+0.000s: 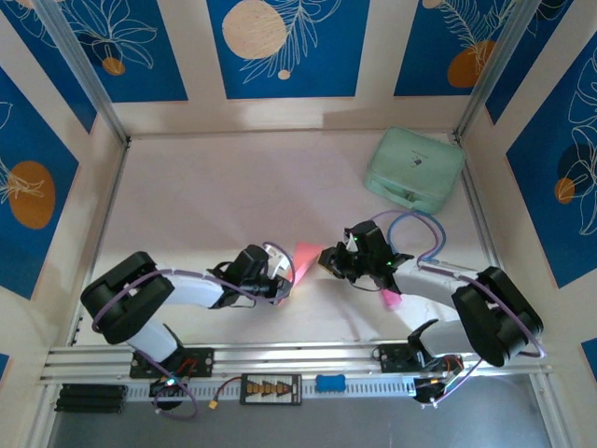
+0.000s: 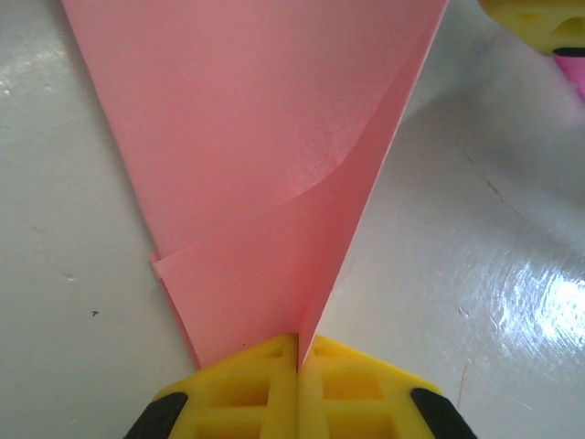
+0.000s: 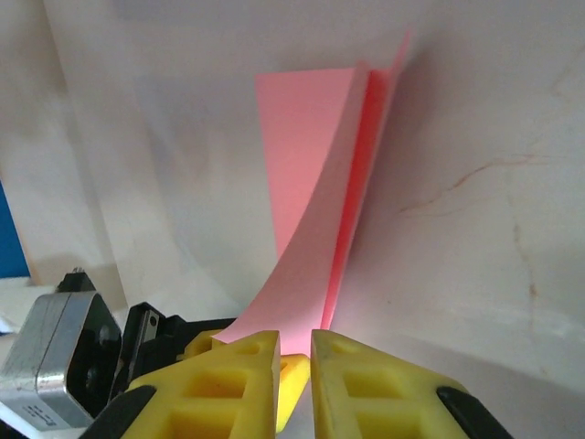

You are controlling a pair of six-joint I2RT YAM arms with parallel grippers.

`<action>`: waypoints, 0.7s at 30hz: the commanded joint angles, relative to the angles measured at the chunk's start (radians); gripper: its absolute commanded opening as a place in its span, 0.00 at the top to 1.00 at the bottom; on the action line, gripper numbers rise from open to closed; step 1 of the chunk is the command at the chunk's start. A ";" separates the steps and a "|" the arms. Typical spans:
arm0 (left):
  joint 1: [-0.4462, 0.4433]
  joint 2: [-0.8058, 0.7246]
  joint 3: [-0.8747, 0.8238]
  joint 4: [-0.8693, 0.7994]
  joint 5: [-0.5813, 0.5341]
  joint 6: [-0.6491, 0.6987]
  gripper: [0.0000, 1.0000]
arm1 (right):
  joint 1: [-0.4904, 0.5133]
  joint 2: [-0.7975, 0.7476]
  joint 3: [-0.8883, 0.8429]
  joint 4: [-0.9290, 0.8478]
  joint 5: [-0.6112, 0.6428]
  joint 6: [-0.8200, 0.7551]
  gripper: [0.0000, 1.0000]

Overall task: Fold a paper plane with a square sheet of paper (pick it up from the middle)
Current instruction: Fold the wing for the fifth time at the center of the table.

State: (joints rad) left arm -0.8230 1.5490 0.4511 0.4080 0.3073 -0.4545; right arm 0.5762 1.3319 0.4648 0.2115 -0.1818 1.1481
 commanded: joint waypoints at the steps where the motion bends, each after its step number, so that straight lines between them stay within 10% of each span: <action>1: 0.020 0.027 -0.025 -0.009 0.046 -0.023 1.00 | 0.019 0.029 0.034 0.061 -0.050 -0.053 0.84; 21: 0.120 0.081 -0.059 0.090 0.192 -0.130 1.00 | 0.059 0.237 0.119 0.175 -0.219 -0.214 0.90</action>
State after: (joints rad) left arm -0.7219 1.6016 0.4232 0.5163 0.4946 -0.5682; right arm 0.6266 1.5433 0.5541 0.3519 -0.3439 0.9661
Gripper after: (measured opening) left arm 0.064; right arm 0.097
